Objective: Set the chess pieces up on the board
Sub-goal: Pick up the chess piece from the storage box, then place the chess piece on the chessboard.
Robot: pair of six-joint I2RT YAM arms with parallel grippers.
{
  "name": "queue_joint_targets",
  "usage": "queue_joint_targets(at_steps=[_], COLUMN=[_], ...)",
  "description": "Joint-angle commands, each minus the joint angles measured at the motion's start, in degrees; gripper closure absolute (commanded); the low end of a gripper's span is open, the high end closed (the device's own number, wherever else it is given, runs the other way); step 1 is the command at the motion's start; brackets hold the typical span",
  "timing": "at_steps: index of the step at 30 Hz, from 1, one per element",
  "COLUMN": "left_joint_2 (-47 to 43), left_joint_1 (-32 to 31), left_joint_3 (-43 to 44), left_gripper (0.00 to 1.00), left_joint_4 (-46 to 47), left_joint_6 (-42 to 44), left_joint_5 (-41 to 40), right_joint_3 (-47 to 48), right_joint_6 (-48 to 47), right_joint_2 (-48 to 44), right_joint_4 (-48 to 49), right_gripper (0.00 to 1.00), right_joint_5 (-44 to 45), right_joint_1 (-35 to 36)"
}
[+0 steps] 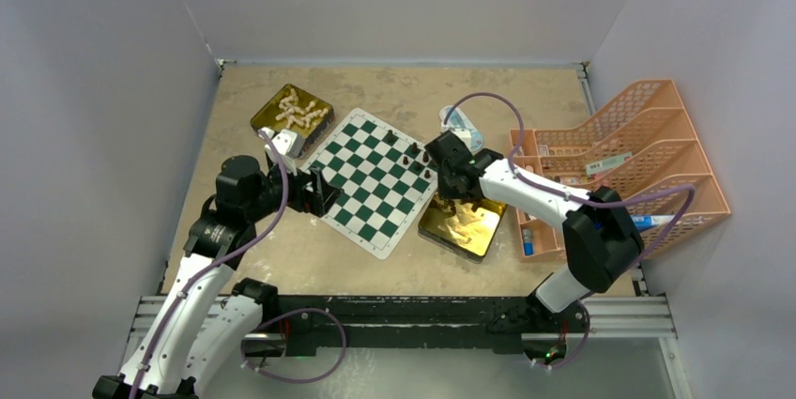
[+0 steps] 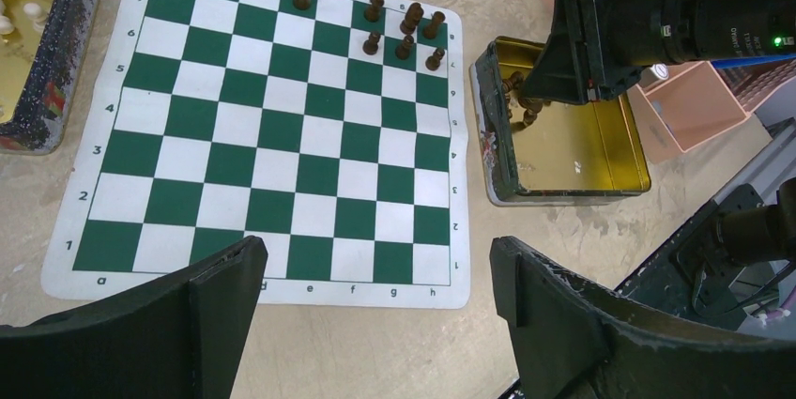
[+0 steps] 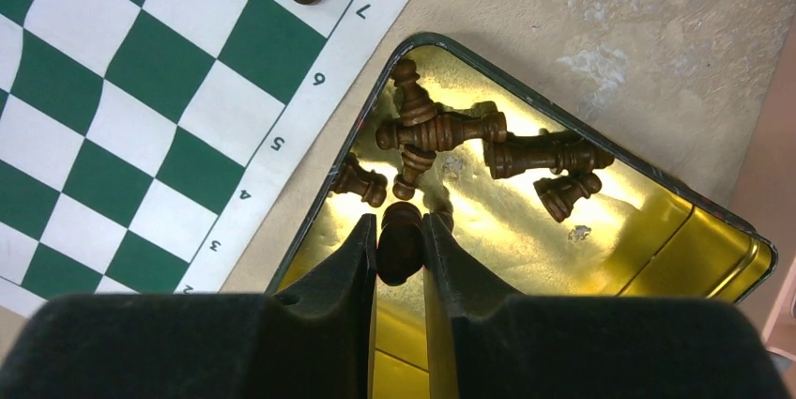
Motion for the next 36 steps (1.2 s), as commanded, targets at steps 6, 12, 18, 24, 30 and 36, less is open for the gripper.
queue_joint_targets(at_steps=[6,12,18,24,30,36], left_joint_2=[-0.12,-0.36,0.13,0.74,0.73,0.84], left_joint_1=[-0.21,-0.16,-0.21,-0.2,-0.21,-0.21], left_joint_3=[-0.08,-0.18,-0.27,-0.18,-0.27,-0.27], left_gripper=[0.12,0.13,0.13,0.13,0.13,0.14], left_joint_4=[2.66,2.84,2.88,3.18,3.01,2.95], left_joint_6=[0.48,0.57,0.49,0.57,0.66,0.31], left_joint_5=[0.57,0.7,1.14,1.49,1.49,1.23], right_joint_3=[-5.4,-7.88,-10.74,-11.21,-11.43,-11.82], right_joint_6=[3.42,3.02,2.71,2.86,2.66,2.61], right_joint_2=[-3.52,-6.29,-7.25,-5.34,-5.85,-5.8], right_joint_4=[8.49,14.12,19.62,19.83,19.81,20.06], right_gripper=[0.87,0.87,0.86,0.86,0.86,0.87], right_joint_5=[3.68,7.53,9.56,9.96,11.88,14.23], right_joint_1=[0.18,-1.47,-3.84,-5.21,-5.56,-6.23])
